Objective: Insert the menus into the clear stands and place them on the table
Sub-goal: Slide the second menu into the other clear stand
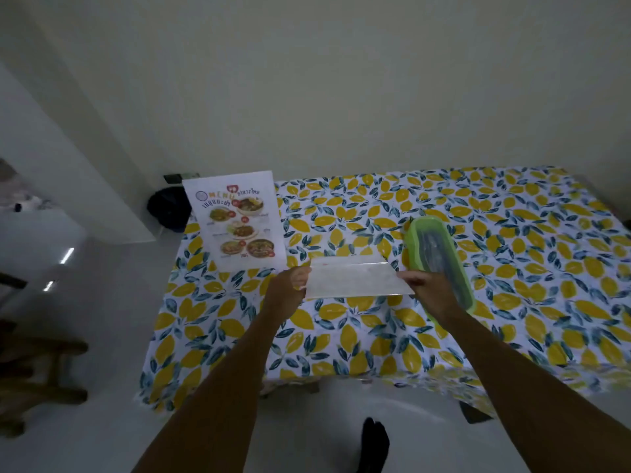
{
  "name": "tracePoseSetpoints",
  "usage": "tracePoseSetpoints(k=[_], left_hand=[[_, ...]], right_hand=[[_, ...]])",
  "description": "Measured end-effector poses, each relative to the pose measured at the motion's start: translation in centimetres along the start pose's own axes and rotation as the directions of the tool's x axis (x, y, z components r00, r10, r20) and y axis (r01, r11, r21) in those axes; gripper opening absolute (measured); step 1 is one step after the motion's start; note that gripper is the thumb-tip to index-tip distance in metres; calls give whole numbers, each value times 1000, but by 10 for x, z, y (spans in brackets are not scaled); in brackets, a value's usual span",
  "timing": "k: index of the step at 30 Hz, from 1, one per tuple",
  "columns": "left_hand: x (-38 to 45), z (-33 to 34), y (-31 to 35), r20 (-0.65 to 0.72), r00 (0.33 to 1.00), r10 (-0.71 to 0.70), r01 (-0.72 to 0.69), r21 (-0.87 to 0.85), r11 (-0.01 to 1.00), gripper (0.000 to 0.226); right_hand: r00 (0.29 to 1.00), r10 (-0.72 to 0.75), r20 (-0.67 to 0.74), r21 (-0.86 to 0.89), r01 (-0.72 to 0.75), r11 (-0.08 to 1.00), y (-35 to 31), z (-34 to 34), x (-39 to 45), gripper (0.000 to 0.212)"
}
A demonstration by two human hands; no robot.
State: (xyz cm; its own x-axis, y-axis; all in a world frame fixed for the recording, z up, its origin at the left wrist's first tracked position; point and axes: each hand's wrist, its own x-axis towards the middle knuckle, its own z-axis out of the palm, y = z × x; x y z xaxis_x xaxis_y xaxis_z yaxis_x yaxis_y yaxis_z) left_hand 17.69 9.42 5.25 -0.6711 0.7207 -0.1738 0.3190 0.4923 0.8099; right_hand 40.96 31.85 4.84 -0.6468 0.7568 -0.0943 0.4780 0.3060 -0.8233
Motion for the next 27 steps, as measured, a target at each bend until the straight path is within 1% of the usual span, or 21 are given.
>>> tracePoseSetpoints(k=[3,5,7,10,12,14,17,21,24,27], left_hand=[[-13,-4,3,-44,996,78,-75,65,995,34],[-17,-8,6,-39,991,128,-125,74,989,28],[-20,-11,10,-31,989,143,-139,97,985,27],[-20,-10,14,-40,983,177,-172,115,978,30],[-17,-8,16,-62,978,202,-193,121,974,30],[-13,-8,19,-74,973,217,-206,127,970,30],[0,-9,20,-103,974,201,-187,135,973,30],[25,-12,27,-151,962,226,-198,180,964,22],[47,-12,35,-178,963,202,-166,202,965,30],[72,-12,43,-226,960,167,-113,233,966,37]], right_hand=[[999,45,-5,80,-45,996,-6,-1,-11,30],[999,48,-18,135,-46,990,-11,-3,-16,25],[999,24,-26,153,-20,988,-13,-6,-18,21],[997,51,-63,106,-45,993,-14,-10,-14,24],[995,33,-94,66,-27,997,-18,-11,-10,28],[996,11,-94,33,-8,999,-22,-12,-7,28],[995,0,-95,17,2,1000,-25,-13,4,28],[995,16,-101,8,-15,1000,-32,-14,31,35],[995,2,-98,-51,-7,999,-42,-17,55,28],[994,-14,-106,-44,9,999,-51,-17,80,28]])
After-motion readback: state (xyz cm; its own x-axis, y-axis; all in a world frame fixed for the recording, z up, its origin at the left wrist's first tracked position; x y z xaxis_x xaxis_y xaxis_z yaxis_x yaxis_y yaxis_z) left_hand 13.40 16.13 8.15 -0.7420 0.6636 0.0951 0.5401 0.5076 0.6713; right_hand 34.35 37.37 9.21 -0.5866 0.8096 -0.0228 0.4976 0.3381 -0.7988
